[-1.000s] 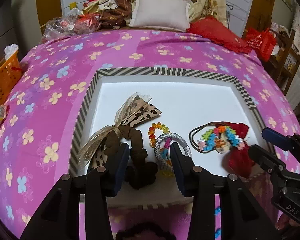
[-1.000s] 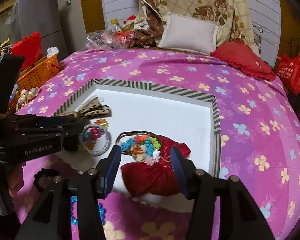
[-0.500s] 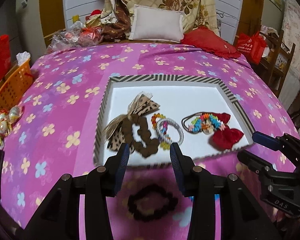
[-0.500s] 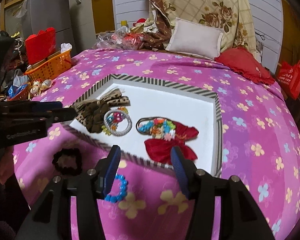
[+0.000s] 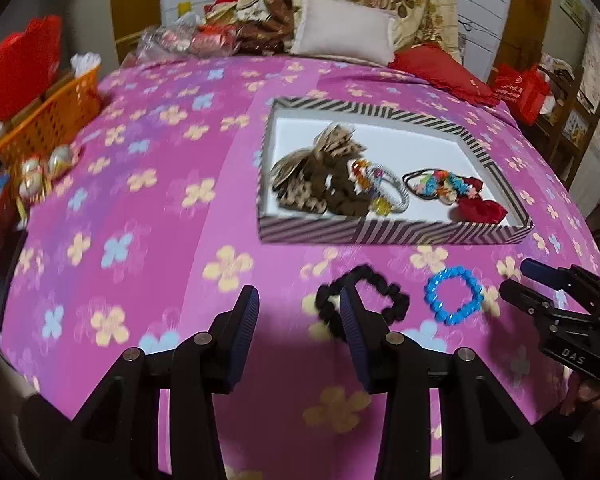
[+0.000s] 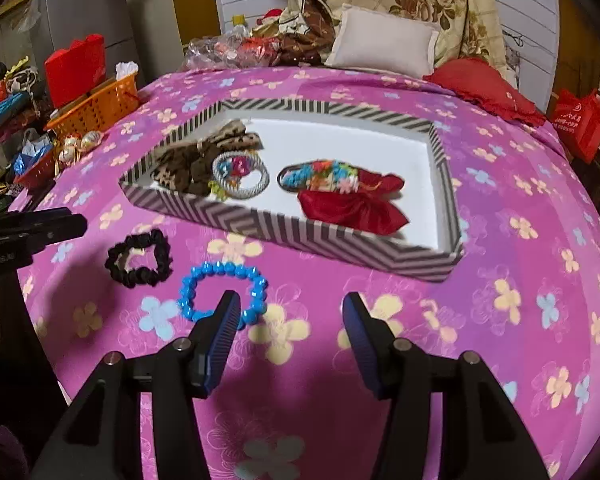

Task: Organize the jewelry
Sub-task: 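Move both tools toward the black scrunchie and blue beaded bracelet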

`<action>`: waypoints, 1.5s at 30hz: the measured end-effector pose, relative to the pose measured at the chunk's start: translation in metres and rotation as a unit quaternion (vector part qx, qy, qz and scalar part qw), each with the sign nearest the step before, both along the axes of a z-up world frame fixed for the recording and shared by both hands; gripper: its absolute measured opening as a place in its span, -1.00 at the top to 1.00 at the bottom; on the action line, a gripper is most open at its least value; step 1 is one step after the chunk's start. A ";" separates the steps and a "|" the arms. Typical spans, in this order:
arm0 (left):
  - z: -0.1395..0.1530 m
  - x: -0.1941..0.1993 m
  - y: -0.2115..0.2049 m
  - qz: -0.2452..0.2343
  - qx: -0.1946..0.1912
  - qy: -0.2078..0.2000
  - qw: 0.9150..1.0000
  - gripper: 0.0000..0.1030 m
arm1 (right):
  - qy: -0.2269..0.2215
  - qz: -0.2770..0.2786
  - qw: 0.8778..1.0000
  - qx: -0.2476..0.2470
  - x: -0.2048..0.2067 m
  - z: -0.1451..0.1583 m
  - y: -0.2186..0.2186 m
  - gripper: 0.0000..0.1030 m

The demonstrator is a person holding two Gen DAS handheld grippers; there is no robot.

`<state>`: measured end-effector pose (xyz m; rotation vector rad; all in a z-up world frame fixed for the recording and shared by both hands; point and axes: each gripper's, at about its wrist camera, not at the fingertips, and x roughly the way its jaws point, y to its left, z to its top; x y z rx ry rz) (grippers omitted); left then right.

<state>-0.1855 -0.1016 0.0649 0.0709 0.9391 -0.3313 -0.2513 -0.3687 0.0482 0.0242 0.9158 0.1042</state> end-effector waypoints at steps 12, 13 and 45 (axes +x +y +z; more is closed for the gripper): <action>-0.020 0.000 0.003 0.005 -0.011 0.029 0.999 0.40 | 0.013 0.011 1.000 -0.013 0.011 -0.018 0.016 0.03; -0.021 0.000 0.002 0.005 -0.012 0.031 0.999 0.40 | 0.014 0.012 1.000 -0.013 0.012 -0.018 0.016 0.04; -0.041 0.018 -0.014 -0.007 -0.044 0.058 0.997 0.40 | 0.017 0.022 0.999 -0.021 0.018 -0.025 0.020 0.55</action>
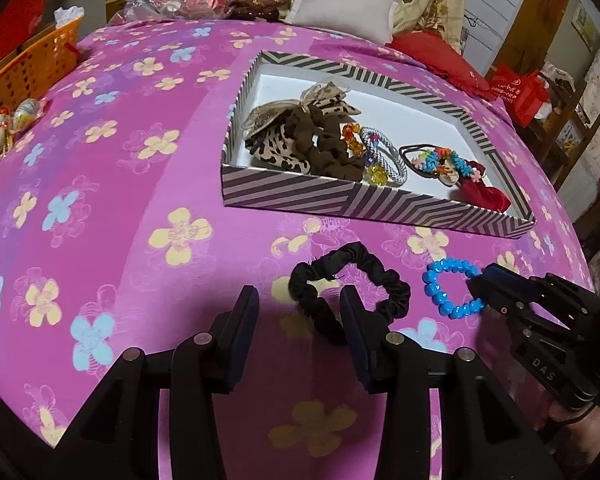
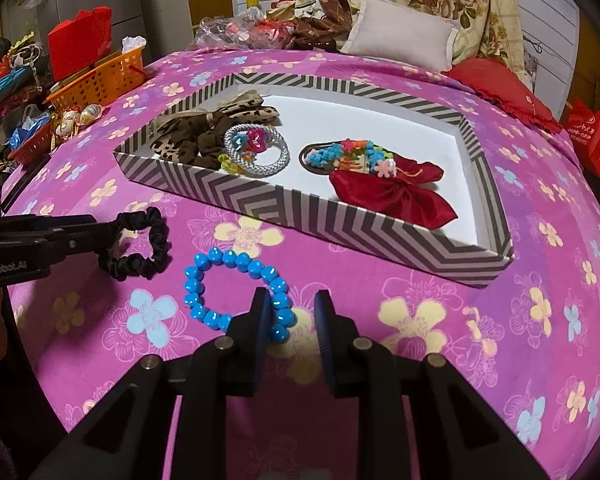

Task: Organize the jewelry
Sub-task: 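Move both tools toward the black scrunchie and blue beaded bracelet, then grasp the blue bracelet with the right tool while the left tool grasps the black scrunchie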

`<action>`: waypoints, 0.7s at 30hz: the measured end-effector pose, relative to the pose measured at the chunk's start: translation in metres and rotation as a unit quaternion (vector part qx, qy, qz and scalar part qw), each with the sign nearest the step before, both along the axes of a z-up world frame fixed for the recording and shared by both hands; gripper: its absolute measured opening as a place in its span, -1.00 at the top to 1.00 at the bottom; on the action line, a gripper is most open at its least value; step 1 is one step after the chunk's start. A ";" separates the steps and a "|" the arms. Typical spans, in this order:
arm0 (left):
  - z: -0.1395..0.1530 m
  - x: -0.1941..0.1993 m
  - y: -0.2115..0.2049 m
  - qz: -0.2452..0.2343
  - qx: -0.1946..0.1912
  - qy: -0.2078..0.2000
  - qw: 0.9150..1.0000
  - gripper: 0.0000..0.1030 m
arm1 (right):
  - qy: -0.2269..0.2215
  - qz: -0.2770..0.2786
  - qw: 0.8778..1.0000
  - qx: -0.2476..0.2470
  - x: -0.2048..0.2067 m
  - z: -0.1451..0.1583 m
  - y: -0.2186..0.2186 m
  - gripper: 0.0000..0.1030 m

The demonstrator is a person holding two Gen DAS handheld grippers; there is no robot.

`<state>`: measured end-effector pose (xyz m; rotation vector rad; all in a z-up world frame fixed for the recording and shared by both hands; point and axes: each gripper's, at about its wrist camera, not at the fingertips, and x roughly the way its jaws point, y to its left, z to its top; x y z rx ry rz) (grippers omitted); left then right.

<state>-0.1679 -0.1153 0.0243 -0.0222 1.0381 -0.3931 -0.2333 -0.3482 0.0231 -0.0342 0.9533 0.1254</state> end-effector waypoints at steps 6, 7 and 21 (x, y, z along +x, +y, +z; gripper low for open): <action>-0.003 0.002 -0.006 0.001 0.014 -0.010 1.000 0.60 | -0.005 0.000 1.000 0.001 -0.001 0.001 0.001 0.60; -0.003 0.002 -0.006 0.001 0.017 -0.011 1.000 0.85 | -0.006 0.002 1.000 0.002 -0.002 0.001 0.002 0.64; 0.008 -0.004 0.005 0.005 0.004 -0.023 1.000 1.00 | -0.025 0.013 0.999 0.020 -0.010 0.012 0.009 0.83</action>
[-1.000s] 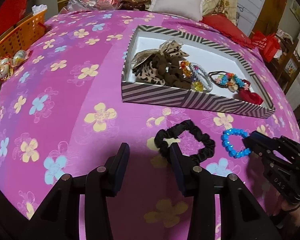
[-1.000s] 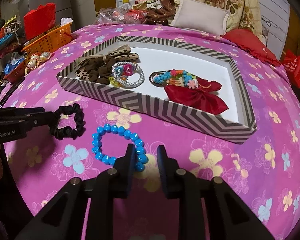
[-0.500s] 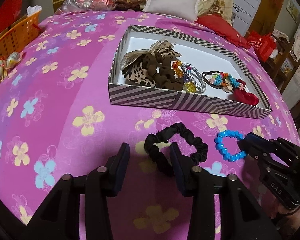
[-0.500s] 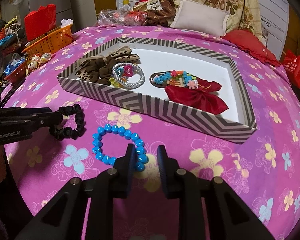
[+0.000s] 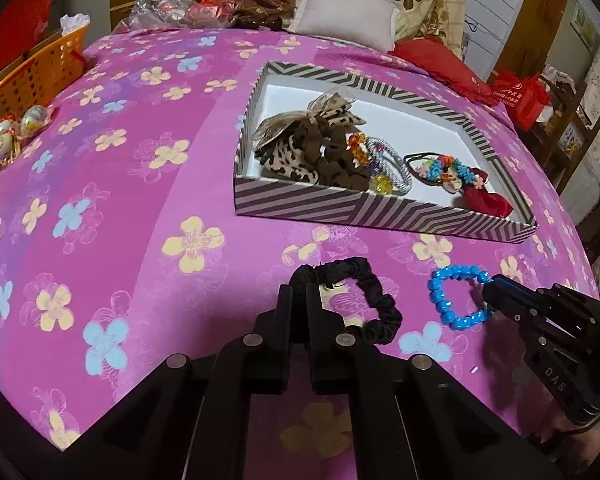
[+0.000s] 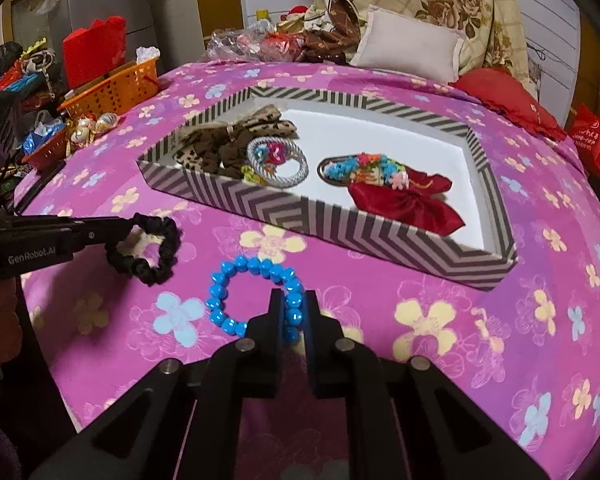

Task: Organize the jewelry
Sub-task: 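Grasp the blue bracelet with the right tool while the left tool grasps the black scrunchie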

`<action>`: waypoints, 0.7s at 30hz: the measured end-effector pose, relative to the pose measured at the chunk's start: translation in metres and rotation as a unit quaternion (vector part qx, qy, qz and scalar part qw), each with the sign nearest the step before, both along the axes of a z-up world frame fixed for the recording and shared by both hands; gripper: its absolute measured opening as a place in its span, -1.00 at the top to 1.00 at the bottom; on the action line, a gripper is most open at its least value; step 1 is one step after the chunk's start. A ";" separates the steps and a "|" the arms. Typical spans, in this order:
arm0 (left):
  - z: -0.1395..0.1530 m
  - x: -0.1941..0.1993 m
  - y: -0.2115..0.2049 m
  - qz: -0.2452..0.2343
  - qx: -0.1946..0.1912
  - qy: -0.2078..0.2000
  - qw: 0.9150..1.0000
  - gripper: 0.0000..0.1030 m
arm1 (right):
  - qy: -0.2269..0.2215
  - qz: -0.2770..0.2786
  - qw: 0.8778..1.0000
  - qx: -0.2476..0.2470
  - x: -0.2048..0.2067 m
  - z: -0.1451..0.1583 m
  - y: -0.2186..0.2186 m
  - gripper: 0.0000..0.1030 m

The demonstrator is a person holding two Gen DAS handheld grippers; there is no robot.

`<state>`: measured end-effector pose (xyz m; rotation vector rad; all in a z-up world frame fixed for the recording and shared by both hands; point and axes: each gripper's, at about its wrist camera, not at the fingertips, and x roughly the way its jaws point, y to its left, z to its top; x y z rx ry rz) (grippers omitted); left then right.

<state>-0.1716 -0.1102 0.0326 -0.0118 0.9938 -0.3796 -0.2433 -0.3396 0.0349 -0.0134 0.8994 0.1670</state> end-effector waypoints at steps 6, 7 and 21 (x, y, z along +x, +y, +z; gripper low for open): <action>0.014 -0.007 -0.002 -0.005 -0.004 -0.017 1.000 1.00 | -0.016 0.002 1.000 0.005 -0.005 0.014 -0.001 0.83; 0.017 -0.008 -0.002 -0.005 -0.005 -0.020 1.000 1.00 | -0.020 0.002 1.000 0.005 -0.006 0.017 -0.001 0.83; 0.036 -0.014 -0.003 -0.003 -0.005 -0.040 0.999 1.00 | -0.046 0.010 0.999 0.005 -0.013 0.042 0.004 0.83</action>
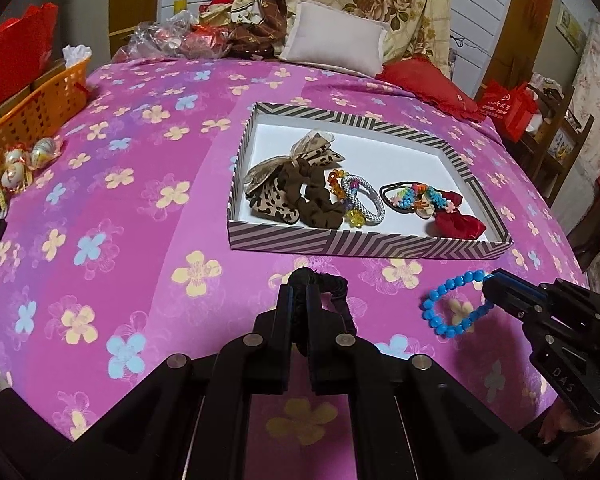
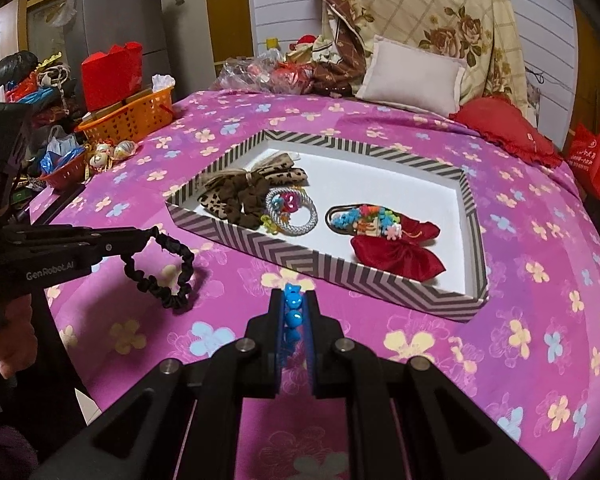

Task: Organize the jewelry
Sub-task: 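Grasp the blue bracelet with the right tool while the left tool grasps the black scrunchie, then carry the blue bracelet and black scrunchie over the tray with both tools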

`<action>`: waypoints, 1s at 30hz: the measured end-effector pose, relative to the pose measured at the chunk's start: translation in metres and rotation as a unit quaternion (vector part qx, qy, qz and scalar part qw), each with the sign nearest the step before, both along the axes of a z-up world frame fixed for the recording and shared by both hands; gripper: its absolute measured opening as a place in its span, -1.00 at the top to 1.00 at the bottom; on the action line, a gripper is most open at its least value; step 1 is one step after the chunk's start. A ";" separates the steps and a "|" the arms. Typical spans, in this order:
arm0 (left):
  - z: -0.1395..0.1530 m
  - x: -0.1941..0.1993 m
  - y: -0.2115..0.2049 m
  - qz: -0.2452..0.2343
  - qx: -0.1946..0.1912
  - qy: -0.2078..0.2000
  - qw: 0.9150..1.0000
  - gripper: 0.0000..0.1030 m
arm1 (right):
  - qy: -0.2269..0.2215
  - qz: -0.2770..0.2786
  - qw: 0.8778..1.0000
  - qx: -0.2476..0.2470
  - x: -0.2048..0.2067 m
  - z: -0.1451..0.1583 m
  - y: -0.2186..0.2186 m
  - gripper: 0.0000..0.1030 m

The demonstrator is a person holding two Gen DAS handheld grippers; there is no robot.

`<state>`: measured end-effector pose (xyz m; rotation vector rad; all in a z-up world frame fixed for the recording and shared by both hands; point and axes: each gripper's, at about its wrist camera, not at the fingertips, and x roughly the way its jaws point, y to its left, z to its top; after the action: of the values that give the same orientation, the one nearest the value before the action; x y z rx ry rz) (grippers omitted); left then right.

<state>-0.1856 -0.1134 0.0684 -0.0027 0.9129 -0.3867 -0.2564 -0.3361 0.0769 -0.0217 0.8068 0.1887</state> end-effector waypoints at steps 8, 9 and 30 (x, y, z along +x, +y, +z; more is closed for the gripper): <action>0.006 -0.002 -0.001 0.002 0.011 -0.012 1.000 1.00 | -0.003 0.001 1.000 -0.001 -0.002 0.004 -0.001 0.83; 0.006 -0.002 -0.001 0.002 0.011 -0.013 1.000 1.00 | -0.003 0.001 1.000 -0.001 -0.002 0.004 -0.001 0.83; 0.028 -0.004 -0.004 -0.032 -0.021 -0.016 0.999 1.00 | -0.026 0.008 1.000 -0.007 -0.007 0.028 0.001 0.83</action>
<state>-0.1898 -0.1172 0.0961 -0.0065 0.8737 -0.4636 -0.2630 -0.3352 0.1053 -0.0449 0.7559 0.1966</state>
